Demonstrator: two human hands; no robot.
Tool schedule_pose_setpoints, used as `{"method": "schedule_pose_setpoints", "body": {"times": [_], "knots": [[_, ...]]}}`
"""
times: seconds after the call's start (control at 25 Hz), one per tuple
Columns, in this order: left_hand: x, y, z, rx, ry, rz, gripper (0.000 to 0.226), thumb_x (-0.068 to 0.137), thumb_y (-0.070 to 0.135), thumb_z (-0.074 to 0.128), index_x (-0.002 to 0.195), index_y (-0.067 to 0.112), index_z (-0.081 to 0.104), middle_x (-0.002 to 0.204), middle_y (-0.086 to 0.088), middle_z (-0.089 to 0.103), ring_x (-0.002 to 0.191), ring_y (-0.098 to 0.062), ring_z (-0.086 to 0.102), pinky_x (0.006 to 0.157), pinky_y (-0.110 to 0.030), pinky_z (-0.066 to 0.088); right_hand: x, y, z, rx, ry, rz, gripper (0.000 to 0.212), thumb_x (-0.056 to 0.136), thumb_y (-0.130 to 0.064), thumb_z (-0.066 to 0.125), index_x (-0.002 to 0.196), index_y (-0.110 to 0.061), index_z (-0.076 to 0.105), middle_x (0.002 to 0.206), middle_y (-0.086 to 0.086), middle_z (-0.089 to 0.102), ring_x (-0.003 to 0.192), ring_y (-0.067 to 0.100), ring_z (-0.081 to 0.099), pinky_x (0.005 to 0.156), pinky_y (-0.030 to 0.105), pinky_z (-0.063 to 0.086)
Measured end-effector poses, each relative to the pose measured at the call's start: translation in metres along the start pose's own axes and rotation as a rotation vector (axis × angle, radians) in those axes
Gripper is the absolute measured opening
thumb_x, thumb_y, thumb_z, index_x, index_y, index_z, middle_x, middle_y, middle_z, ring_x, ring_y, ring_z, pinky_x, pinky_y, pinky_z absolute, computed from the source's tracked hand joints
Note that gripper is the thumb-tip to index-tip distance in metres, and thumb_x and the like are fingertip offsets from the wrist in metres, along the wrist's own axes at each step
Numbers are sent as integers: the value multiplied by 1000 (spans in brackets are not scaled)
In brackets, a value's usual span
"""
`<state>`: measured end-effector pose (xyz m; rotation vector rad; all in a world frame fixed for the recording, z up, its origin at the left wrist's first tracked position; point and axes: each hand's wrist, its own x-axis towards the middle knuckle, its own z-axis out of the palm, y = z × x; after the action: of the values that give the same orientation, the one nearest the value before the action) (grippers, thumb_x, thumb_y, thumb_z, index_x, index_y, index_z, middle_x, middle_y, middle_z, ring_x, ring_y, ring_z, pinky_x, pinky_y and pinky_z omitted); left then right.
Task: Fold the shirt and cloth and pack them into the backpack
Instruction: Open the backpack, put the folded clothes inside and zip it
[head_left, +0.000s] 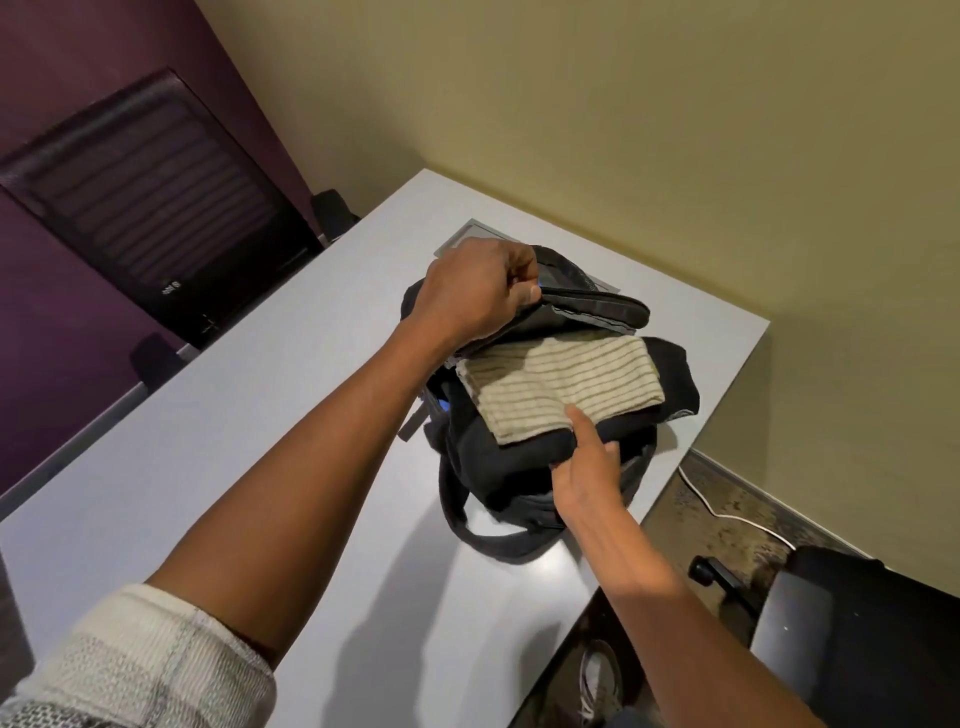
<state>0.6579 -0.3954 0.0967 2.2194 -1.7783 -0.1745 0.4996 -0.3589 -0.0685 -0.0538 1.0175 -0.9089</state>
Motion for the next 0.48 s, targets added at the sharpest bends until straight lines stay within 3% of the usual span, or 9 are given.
{"method": "schedule_pose_setpoints", "body": {"times": [0.08, 0.2, 0.28, 0.36, 0.4, 0.48], "knots": [[3, 2, -5, 5, 24, 6, 14, 90, 39, 68, 87, 25, 66, 83, 9, 68, 83, -15, 58, 68, -31, 43, 14, 5, 15, 44, -11, 24, 45, 90, -6, 70, 129, -22, 54, 131, 8, 64, 114, 25, 65, 84, 39, 58], [5, 3, -11, 30, 24, -6, 14, 90, 39, 68, 85, 26, 63, 84, 9, 67, 83, -17, 55, 68, -30, 36, 40, 23, 2, -167, 101, 157, 88, 89, -12, 75, 157, -24, 21, 141, 7, 49, 121, 33, 59, 93, 49, 56], [1, 1, -6, 49, -14, -3, 14, 90, 39, 68, 85, 28, 62, 86, 9, 67, 82, -18, 56, 68, -30, 36, 60, 32, -16, -362, 223, 194, 77, 87, -18, 76, 152, -15, 35, 136, 11, 55, 108, 36, 64, 73, 43, 62], [-5, 0, 1, 38, -44, 0, 13, 91, 39, 68, 86, 28, 62, 88, 9, 67, 82, -19, 59, 68, -32, 41, 62, 28, -24, -550, 254, 171, 63, 82, -20, 76, 138, -6, 50, 126, 18, 62, 90, 32, 66, 57, 32, 56], [-6, 0, 3, 24, -42, -1, 13, 91, 39, 68, 87, 28, 62, 88, 9, 67, 82, -19, 60, 68, -32, 42, 47, 20, -25, -700, 244, 133, 66, 78, -23, 76, 136, -4, 50, 126, 18, 62, 88, 30, 64, 59, 31, 53], [-6, -1, 4, 2, -34, -1, 12, 91, 38, 68, 87, 29, 63, 89, 9, 67, 82, -18, 59, 67, -32, 40, 9, 7, -32, -1107, 117, -115, 75, 80, -25, 75, 144, -6, 40, 136, 12, 54, 110, 30, 58, 79, 34, 48]]}}
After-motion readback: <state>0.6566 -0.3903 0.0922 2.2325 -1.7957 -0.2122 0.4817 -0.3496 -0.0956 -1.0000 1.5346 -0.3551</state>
